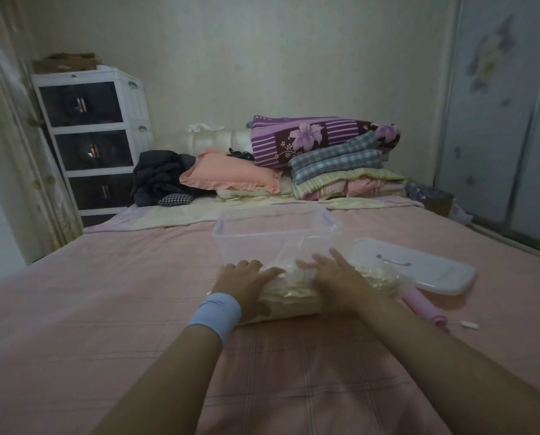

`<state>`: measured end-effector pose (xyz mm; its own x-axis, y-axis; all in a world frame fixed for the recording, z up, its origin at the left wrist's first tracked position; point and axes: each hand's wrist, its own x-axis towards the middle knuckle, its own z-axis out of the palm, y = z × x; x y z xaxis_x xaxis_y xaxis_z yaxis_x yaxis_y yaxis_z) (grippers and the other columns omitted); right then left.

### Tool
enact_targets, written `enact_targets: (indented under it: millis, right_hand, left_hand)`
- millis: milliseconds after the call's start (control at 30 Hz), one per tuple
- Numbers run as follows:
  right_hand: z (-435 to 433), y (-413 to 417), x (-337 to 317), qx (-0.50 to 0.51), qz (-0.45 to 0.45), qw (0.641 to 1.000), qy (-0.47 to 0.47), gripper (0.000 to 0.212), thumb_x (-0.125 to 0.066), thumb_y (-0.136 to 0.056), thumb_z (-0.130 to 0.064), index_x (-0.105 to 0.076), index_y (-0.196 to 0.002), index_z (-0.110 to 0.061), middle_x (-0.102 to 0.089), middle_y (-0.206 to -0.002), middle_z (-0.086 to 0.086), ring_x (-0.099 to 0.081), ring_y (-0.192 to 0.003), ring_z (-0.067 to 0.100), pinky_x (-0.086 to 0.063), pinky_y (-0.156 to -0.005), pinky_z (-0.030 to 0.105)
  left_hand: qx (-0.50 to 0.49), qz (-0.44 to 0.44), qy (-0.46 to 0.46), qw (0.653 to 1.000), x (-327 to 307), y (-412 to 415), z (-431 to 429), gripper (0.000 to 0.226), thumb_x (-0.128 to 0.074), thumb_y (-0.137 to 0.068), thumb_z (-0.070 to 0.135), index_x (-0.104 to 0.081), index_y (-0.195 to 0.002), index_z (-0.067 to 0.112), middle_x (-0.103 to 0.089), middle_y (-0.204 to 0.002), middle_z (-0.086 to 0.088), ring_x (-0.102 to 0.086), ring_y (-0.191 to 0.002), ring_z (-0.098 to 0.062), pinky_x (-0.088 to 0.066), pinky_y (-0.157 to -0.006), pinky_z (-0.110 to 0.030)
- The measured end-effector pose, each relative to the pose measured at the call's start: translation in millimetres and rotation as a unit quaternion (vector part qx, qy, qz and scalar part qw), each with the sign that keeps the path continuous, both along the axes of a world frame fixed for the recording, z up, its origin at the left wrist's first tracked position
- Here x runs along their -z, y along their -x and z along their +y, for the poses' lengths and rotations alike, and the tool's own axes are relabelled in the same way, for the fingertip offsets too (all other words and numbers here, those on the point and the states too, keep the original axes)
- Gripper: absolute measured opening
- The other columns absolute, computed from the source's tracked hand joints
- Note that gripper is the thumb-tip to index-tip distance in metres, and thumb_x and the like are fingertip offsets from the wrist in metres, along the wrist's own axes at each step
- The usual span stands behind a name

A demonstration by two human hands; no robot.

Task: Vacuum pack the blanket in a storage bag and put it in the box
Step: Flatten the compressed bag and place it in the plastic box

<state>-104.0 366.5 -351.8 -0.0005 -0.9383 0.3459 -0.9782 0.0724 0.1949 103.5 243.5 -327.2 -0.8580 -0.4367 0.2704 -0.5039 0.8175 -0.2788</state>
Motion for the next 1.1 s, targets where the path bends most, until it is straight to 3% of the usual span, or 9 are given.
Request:
enact_targets:
  millis: [167, 267, 367, 500, 600, 733, 800, 867, 1100]
  right_hand:
    - [10.1, 2.5, 3.1, 0.050, -0.049, 0.995, -0.069, 0.072, -0.069, -0.086, -0.028, -0.033, -0.150, -0.029, -0.038, -0.152, 0.005, -0.035, -0.143, 0.027, -0.024, -0.115, 0.047]
    - [9.5, -3.8, 4.9, 0.006, 0.006, 1.000, 0.016, 0.093, -0.074, -0.081, -0.035, -0.020, -0.156, -0.024, 0.019, -0.166, 0.010, 0.016, -0.154, 0.026, 0.000, -0.121, 0.060]
    - [8.7, -14.6, -12.3, -0.021, 0.007, 1.000, -0.008, 0.131, -0.079, -0.076, -0.048, 0.026, -0.154, -0.037, 0.039, -0.159, 0.004, 0.033, -0.148, 0.021, 0.009, -0.116, 0.056]
    - [12.2, -25.4, -36.5, 0.018, -0.008, 0.997, -0.074, 0.154, -0.088, -0.060, -0.056, 0.038, -0.147, -0.037, 0.004, -0.169, 0.001, -0.004, -0.155, 0.022, -0.004, -0.118, 0.064]
    - [13.0, -34.2, -53.3, 0.040, 0.038, 0.997, -0.054, 0.139, -0.080, -0.064, -0.063, 0.016, -0.157, -0.024, -0.036, -0.151, 0.009, -0.038, -0.136, 0.028, -0.012, -0.117, 0.062]
    - [20.1, -39.1, -89.6, 0.050, -0.020, 0.998, -0.038, 0.111, -0.082, -0.058, -0.063, -0.031, -0.151, -0.032, -0.035, -0.145, 0.007, -0.027, -0.138, 0.029, -0.001, -0.118, 0.066]
    - [26.6, -36.2, -111.9, 0.057, -0.136, 0.989, -0.032, 0.113, -0.089, -0.056, -0.054, -0.028, -0.151, -0.040, -0.026, -0.156, 0.003, -0.027, -0.143, 0.028, -0.020, -0.120, 0.057]
    - [31.5, -35.7, -133.9, 0.068, -0.173, 0.982, -0.028, 0.115, -0.091, -0.058, -0.045, -0.023, -0.150, -0.044, -0.041, -0.151, 0.000, -0.047, -0.131, 0.025, -0.043, -0.105, 0.042]
    - [-3.7, -18.6, -180.1, 0.064, 0.044, 0.993, 0.093, 0.086, -0.078, -0.078, -0.031, -0.031, -0.151, -0.036, -0.063, -0.131, -0.002, -0.062, -0.111, 0.026, -0.049, -0.087, 0.039]
  left_hand:
    - [0.019, 0.017, 0.027, 0.999, 10.3, -5.8, 2.8, 0.098, -0.066, -0.072, 0.057, -0.007, -0.149, 0.040, -0.048, -0.137, 0.004, -0.051, -0.118, -0.023, -0.040, -0.095, -0.039]
    - [0.046, 0.017, 0.036, 0.998, 9.4, -7.7, 6.3, 0.097, -0.069, -0.075, 0.052, -0.011, -0.151, 0.036, -0.049, -0.139, 0.006, -0.052, -0.118, -0.022, -0.039, -0.095, -0.039]
    - [0.074, 0.023, 0.089, 0.993, -0.6, -10.8, 10.5, 0.110, -0.086, -0.054, 0.047, -0.026, -0.145, 0.029, -0.060, -0.127, 0.004, -0.061, -0.106, -0.021, -0.046, -0.087, -0.040]
    - [0.113, 0.048, 0.138, 0.983, -27.7, -16.6, 16.4, 0.114, -0.092, -0.042, 0.042, -0.032, -0.138, 0.025, -0.065, -0.118, 0.004, -0.063, -0.100, -0.021, -0.049, -0.087, -0.041]
    - [0.119, 0.053, 0.150, 0.980, -52.6, -21.1, 16.0, 0.106, -0.092, -0.045, 0.042, -0.042, -0.136, 0.023, -0.064, -0.121, 0.003, -0.062, -0.103, -0.021, -0.048, -0.090, -0.040]
    - [0.107, 0.076, 0.169, 0.977, -89.0, -30.2, 19.9, 0.099, -0.092, -0.045, 0.040, -0.052, -0.133, 0.022, -0.064, -0.123, 0.002, -0.062, -0.107, -0.022, -0.046, -0.091, -0.042]
    - [0.103, 0.104, 0.185, 0.972, -105.8, -31.0, 19.8, 0.099, -0.093, -0.040, 0.041, -0.055, -0.130, 0.021, -0.065, -0.121, 0.000, -0.063, -0.106, -0.023, -0.047, -0.089, -0.042]
    - [0.095, 0.126, 0.198, 0.968, -120.1, -28.1, 17.3, 0.099, -0.094, -0.040, 0.040, -0.056, -0.129, 0.021, -0.065, -0.122, 0.000, -0.063, -0.107, -0.024, -0.046, -0.089, -0.043]
    - [0.067, 0.210, 0.206, 0.953, -150.2, -7.9, -12.3, 0.097, -0.090, -0.050, 0.038, -0.047, -0.136, 0.025, -0.058, -0.124, 0.000, -0.056, -0.108, -0.027, -0.044, -0.088, -0.045]
